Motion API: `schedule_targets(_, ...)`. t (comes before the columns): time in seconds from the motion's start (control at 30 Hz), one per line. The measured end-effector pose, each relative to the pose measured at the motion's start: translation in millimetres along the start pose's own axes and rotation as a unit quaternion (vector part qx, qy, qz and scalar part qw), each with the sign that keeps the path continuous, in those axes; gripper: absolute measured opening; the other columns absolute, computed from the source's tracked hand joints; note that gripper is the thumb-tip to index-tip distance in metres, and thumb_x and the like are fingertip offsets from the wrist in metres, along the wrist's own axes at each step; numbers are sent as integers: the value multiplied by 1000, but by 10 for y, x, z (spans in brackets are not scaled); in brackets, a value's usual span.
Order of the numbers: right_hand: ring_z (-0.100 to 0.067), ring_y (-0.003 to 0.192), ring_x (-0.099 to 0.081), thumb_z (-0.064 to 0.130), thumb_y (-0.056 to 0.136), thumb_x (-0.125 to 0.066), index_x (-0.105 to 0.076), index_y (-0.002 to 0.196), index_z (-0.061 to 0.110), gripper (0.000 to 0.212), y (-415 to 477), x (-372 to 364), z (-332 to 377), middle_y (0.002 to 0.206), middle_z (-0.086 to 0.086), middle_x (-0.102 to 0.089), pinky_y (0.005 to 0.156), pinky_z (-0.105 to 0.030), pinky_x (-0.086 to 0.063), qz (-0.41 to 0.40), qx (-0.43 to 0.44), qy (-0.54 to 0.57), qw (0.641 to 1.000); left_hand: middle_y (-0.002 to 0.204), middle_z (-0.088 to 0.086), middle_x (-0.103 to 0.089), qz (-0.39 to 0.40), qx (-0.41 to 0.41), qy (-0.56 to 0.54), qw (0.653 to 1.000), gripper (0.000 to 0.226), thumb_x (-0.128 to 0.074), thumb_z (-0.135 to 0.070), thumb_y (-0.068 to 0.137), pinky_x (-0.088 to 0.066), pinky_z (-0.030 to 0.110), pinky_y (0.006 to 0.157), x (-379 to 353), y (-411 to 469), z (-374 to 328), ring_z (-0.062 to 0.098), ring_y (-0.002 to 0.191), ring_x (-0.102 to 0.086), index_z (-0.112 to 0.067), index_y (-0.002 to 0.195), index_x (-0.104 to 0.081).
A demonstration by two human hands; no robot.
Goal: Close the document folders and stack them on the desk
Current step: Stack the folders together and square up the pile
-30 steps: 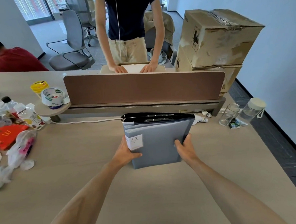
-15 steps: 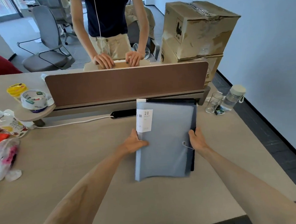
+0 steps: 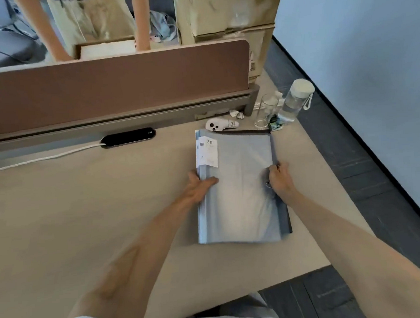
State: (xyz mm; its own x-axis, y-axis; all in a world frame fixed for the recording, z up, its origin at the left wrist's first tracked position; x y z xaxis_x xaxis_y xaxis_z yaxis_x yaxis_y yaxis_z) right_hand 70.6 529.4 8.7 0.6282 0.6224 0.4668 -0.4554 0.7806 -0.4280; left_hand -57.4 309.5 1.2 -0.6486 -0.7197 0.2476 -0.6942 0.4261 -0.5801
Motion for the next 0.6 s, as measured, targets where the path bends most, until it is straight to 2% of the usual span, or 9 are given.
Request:
schedule_targets(0.07, -35, 101, -59, 22, 94, -40, -42, 106, 7, 19, 291, 110, -65, 110, -19, -54, 87, -51, -53, 26, -6, -32, 999, 124, 6, -52, -8, 32, 0, 999, 68, -67, -37, 83, -44, 31, 87, -268, 72, 0, 21, 101, -54, -12, 135, -32)
schedule_targets(0.1, -33, 98, -60, 20, 94, -41, -43, 107, 6, 20, 391, 162, -54, 107, -16, -53, 87, -49, -54, 38, -4, -47, 998, 124, 5, -52, -13, 44, -5, 999, 68, -67, -37, 84, -44, 32, 87, -385, 109, 6, 21, 101, -53, -11, 136, -32)
schedule_targets(0.17, -20, 77, -59, 15, 97, -39, -46, 114, 0, 24, 557, 211, -19, 102, -13, -53, 69, -33, -55, 60, 3, -69, 996, 125, 7, -52, -27, 63, -20, 997, 68, -67, -37, 84, -45, 33, 89, -565, 193, 14, 22, 101, -53, -10, 136, -31)
schedule_targets(0.2, -13, 68, -54, 14, 98, -38, -46, 117, -1, 25, 667, 214, -30, 101, -13, -52, 60, -26, -51, 72, 4, -81, 994, 127, 8, -52, -39, 72, -29, 996, 69, -67, -37, 83, -45, 34, 90, -636, 249, 11, 24, 102, -54, -10, 135, -31)
schedule_targets(0.23, -11, 65, -51, 13, 98, -38, -46, 119, -1, 26, 757, 204, -25, 101, -13, -53, 60, -27, -49, 84, 5, -90, 992, 130, 10, -51, -53, 79, -32, 995, 70, -68, -37, 83, -45, 35, 93, -686, 306, 9, 25, 106, -54, -10, 135, -32)
schedule_targets(0.3, -16, 69, -56, 14, 97, -38, -46, 120, 0, 28, 963, 147, -54, 107, -16, -56, 73, -39, -55, 106, 1, -88, 991, 133, 11, -46, -75, 92, -9, 993, 71, -67, -41, 82, -40, 34, 96, -754, 406, -7, 26, 118, -48, -9, 137, -34)
schedule_targets(0.4, -34, 97, -62, 20, 91, -39, -47, 122, 2, 37, 1483, 23, -305, 121, -20, -55, 87, -53, -54, 133, -2, -111, 985, 135, 11, -39, -94, 110, 18, 989, 70, -65, -44, 81, -34, 33, 98, -773, 532, -42, 25, 127, -39, -12, 137, -37)
schedule_targets(0.5, -38, 106, -59, 22, 86, -41, -48, 120, 2, 40, 1842, -100, -469, 123, -19, -52, 87, -55, -55, 162, 4, -124, 979, 133, 10, -40, -114, 106, 22, 988, 72, -67, -46, 77, -34, 36, 106, -747, 656, -77, 25, 128, -38, -14, 135, -40)
schedule_targets(0.6, -36, 103, -61, 22, 83, -43, -50, 114, 2, 38, 1808, -108, -348, 121, -20, -52, 86, -53, -55, 165, 13, -124, 978, 129, 8, -42, -126, 111, 20, 986, 84, -63, -55, 60, -36, 41, 108, -747, 726, -105, 24, 126, -42, -16, 131, -43)
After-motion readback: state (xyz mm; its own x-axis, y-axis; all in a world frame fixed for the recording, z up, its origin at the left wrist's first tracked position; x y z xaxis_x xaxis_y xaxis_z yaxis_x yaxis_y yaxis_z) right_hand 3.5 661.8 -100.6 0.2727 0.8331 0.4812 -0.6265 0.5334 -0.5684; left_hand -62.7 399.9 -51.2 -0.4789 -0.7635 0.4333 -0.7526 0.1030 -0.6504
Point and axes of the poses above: each hand's wrist, its own y-axis towards the middle knuckle, its own x-axis out of the back of the hand, z = x × y, the point moved 4 cm from there along y, towards the middle knuckle
